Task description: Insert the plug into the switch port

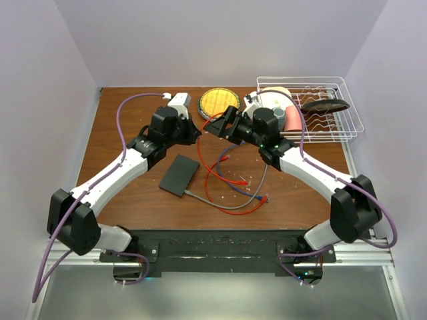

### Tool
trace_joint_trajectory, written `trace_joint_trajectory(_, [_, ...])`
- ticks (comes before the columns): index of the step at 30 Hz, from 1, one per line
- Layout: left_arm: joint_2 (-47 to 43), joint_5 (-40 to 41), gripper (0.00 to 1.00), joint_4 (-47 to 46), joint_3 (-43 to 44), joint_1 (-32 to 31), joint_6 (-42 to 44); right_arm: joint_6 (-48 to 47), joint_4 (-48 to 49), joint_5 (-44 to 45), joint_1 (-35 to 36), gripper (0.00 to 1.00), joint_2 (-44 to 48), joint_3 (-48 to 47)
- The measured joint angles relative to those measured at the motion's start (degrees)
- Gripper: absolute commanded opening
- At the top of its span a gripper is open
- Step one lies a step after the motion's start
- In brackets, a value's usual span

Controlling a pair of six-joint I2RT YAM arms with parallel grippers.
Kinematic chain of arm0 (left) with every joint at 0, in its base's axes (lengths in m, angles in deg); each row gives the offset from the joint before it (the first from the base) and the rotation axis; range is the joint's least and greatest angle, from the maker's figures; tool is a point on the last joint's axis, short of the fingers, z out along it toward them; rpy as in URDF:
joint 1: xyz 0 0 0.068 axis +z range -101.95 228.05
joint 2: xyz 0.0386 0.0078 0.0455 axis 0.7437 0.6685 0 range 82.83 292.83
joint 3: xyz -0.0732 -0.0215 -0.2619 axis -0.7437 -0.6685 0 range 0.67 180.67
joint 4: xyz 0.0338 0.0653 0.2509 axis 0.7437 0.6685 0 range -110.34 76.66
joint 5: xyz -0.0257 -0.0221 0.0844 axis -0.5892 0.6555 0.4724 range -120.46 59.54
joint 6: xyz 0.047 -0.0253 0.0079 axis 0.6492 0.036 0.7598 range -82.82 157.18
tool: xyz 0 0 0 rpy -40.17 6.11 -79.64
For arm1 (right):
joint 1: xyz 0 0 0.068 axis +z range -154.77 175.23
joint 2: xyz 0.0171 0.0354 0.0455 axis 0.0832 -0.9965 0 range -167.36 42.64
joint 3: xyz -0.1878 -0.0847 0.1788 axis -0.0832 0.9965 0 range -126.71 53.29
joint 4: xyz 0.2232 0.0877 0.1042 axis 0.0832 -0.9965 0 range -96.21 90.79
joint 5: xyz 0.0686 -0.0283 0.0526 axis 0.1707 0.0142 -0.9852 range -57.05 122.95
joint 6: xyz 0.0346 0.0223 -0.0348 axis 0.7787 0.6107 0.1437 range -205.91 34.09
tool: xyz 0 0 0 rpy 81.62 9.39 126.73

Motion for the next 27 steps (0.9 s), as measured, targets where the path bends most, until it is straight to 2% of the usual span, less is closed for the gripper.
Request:
trace_joint_trajectory(4, [-1.4,-0.8,0.0,-0.6,-1.5,0.0,-1.4,3.5,2.6,-0.1,-0.5,0.85,-2.5,0.0])
trace_joint_trajectory(10, [-4.5,-1.8,0.0,-0.7,-4.3,0.0,-2.8,8.1,7.0,0.2,-2.1,0.68,-5.5,0.0])
trace_joint_trajectory(14, [-5.7,-2.4,0.0,-1.1,-5.7,0.0,-3.6,11.0,8.7,1.4,-3.2,0.6,-5.9,0.0])
trace_joint_trajectory(21, [-7.1,-4.1,0.0,-2.5,-7.7,-0.2,-4.2,14.6,13.0,3.1,-5.1,0.3,-6.6,1.0])
trace_joint_trajectory(25, [-8.6,-4.5,0.0,-3.8,-9.4,-0.7,-4.7,15.6,15.5,2.9,-5.6,0.0,-9.2,1.0])
trace_joint_trajectory(27, [-9.1,-4.7,0.0,-4.1,-10.2,-0.9,-5.1,16.2,16.8,2.1,-5.6,0.0,-10.6,0.8])
